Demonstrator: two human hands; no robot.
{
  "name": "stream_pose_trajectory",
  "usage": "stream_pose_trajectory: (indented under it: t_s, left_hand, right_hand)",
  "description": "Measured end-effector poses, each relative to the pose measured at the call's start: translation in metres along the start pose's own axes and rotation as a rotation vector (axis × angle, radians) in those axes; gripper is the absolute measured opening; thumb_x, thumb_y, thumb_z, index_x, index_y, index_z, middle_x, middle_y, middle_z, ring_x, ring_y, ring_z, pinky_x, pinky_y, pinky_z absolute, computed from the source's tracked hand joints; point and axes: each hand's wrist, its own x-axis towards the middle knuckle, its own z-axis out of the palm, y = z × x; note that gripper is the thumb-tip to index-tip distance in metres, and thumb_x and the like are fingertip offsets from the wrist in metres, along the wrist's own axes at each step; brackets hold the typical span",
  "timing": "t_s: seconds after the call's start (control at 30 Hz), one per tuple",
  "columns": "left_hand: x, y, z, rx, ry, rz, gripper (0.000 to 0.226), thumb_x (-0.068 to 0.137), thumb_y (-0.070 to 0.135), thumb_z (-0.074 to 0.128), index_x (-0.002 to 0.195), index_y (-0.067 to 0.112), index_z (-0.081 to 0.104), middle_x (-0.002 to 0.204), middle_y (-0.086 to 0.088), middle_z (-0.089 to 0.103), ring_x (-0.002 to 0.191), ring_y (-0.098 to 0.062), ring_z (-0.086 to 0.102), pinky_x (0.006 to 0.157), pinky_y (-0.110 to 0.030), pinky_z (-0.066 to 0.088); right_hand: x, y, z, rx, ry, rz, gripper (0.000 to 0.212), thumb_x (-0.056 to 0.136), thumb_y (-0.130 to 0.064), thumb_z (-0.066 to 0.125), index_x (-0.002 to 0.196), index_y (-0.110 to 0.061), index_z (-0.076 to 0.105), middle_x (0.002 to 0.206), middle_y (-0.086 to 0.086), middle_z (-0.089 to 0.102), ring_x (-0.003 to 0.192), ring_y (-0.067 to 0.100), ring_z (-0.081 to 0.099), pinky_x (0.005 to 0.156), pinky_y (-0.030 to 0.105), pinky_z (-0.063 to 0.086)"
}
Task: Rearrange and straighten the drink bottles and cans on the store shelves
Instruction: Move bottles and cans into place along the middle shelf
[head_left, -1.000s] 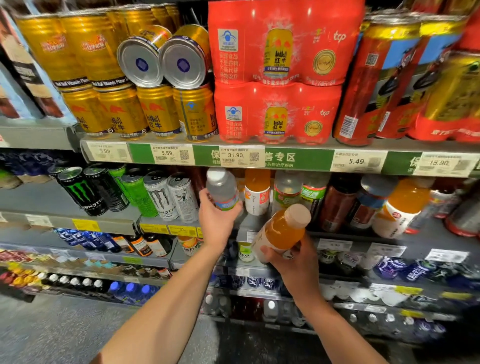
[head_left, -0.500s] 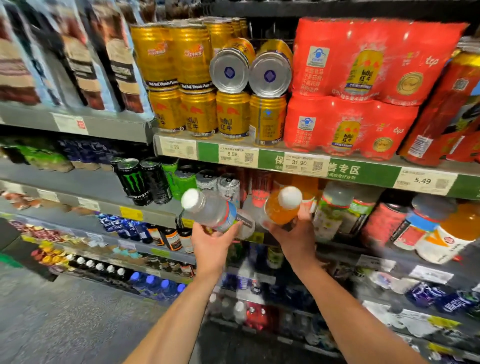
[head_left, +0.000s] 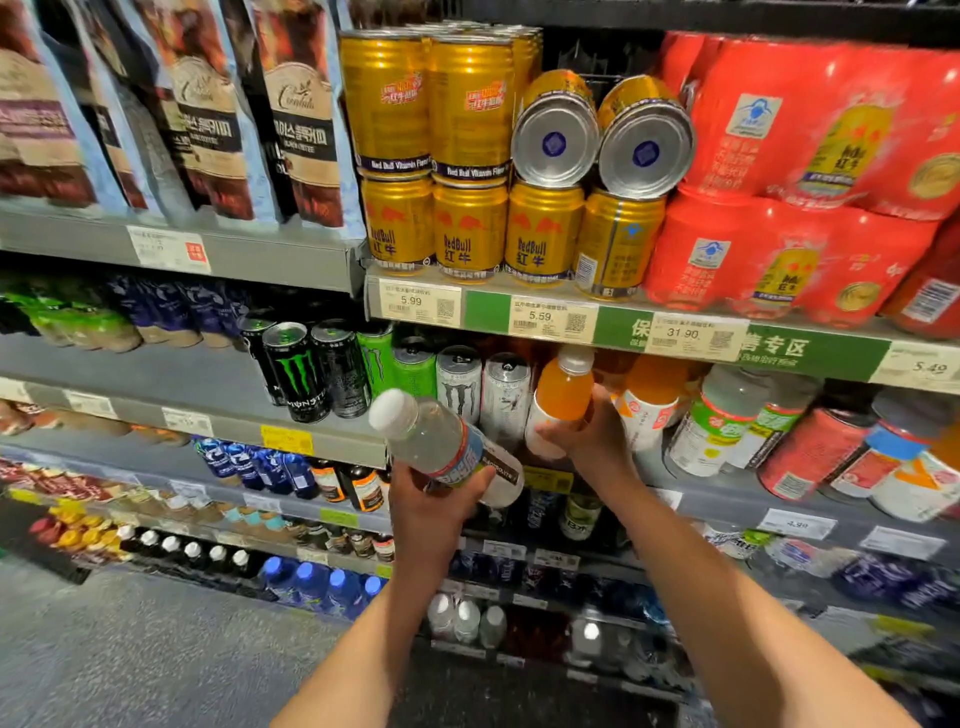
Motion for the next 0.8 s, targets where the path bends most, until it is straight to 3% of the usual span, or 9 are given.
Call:
stream_pose_trajectory:
  t_s: [0.17, 0.27, 0.37, 0.47, 0.53, 0.6, 0.67, 0.7, 0.8]
  left_hand:
    - [0.007, -0.004, -0.008, -0.007, -0.074, -0.033, 0.064, 0.069, 0.007, 0.089, 0.123, 0.014, 0.055, 0.108, 0.003, 0.070, 0.093, 0.001, 0.069, 0.082, -0.016, 0.057]
    - [0.011, -0.008, -0.006, -0.025, -0.106, -0.043, 0.067, 0.066, 0.015, 0.093, 0.123, 0.016, 0.057, 0.111, 0.001, 0.072, 0.099, -0.008, 0.070, 0.087, -0.025, 0.059]
    - [0.007, -0.009, 0.000, 0.010, -0.155, -0.015, 0.069, 0.056, 0.042, 0.093, 0.114, 0.029, 0.059, 0.110, 0.005, 0.072, 0.101, -0.010, 0.070, 0.087, -0.030, 0.058]
    - [0.001, -0.011, 0.011, -0.001, -0.228, 0.001, 0.066, 0.059, 0.029, 0.097, 0.113, 0.022, 0.061, 0.107, 0.002, 0.074, 0.102, -0.017, 0.071, 0.085, -0.033, 0.060]
    - [-0.005, -0.009, 0.022, -0.011, -0.283, 0.027, 0.075, 0.058, 0.037, 0.097, 0.119, 0.015, 0.060, 0.108, 0.000, 0.073, 0.104, -0.018, 0.070, 0.087, -0.037, 0.059]
    - [-0.012, -0.008, 0.034, -0.002, -0.326, 0.048, 0.082, 0.056, 0.045, 0.095, 0.122, 0.013, 0.058, 0.109, 0.002, 0.073, 0.104, -0.012, 0.070, 0.086, -0.031, 0.058]
    - [-0.024, -0.004, 0.050, 0.011, -0.352, 0.061, 0.078, 0.058, 0.038, 0.097, 0.122, 0.015, 0.057, 0.107, 0.006, 0.072, 0.102, -0.007, 0.069, 0.083, -0.022, 0.057]
    - [-0.028, -0.004, 0.058, -0.001, -0.372, 0.051, 0.079, 0.058, 0.037, 0.096, 0.123, 0.017, 0.056, 0.108, 0.005, 0.072, 0.104, -0.010, 0.069, 0.084, -0.024, 0.058]
    - [-0.040, -0.006, 0.081, 0.000, -0.418, 0.009, 0.085, 0.052, 0.050, 0.094, 0.125, 0.029, 0.056, 0.115, 0.007, 0.071, 0.109, -0.017, 0.068, 0.091, -0.039, 0.058]
  right_hand:
    - [0.002, 0.000, 0.011, -0.039, 0.025, 0.021, 0.057, 0.069, -0.032, 0.087, 0.114, -0.032, 0.053, 0.101, -0.010, 0.069, 0.092, 0.017, 0.067, 0.083, 0.044, 0.058]
    - [-0.004, -0.006, 0.010, 0.008, 0.002, 0.035, 0.052, 0.071, -0.037, 0.084, 0.111, -0.038, 0.051, 0.099, -0.013, 0.070, 0.092, 0.013, 0.068, 0.080, 0.041, 0.059]
    - [-0.010, -0.011, 0.005, 0.057, -0.073, 0.049, 0.044, 0.079, -0.021, 0.082, 0.112, -0.025, 0.053, 0.098, -0.011, 0.067, 0.086, 0.004, 0.065, 0.075, 0.027, 0.056]
    - [-0.022, -0.003, -0.005, 0.258, -0.069, 0.028, 0.041, 0.084, 0.000, 0.075, 0.117, 0.006, 0.051, 0.089, 0.005, 0.063, 0.079, 0.005, 0.065, 0.067, 0.018, 0.051]
    - [-0.031, 0.010, -0.018, 0.349, 0.008, 0.064, 0.044, 0.077, -0.010, 0.080, 0.111, -0.004, 0.053, 0.082, -0.004, 0.060, 0.077, 0.006, 0.061, 0.069, 0.021, 0.050]
    - [-0.041, 0.020, -0.032, 0.383, 0.062, 0.092, 0.038, 0.077, -0.010, 0.079, 0.102, -0.017, 0.052, 0.084, -0.011, 0.056, 0.078, 0.001, 0.057, 0.074, 0.024, 0.048]
    - [-0.054, 0.029, -0.050, 0.413, 0.165, 0.076, 0.031, 0.076, -0.008, 0.078, 0.097, -0.015, 0.056, 0.091, -0.001, 0.060, 0.084, 0.009, 0.061, 0.074, 0.032, 0.050]
    - [-0.060, 0.031, -0.058, 0.431, 0.217, 0.082, 0.031, 0.076, -0.008, 0.080, 0.099, -0.015, 0.060, 0.095, 0.004, 0.065, 0.087, 0.014, 0.065, 0.074, 0.035, 0.053]
    - [-0.076, 0.033, -0.082, 0.345, 0.327, 0.068, 0.036, 0.081, -0.002, 0.078, 0.101, -0.026, 0.061, 0.097, -0.007, 0.070, 0.087, 0.002, 0.067, 0.073, 0.020, 0.055]
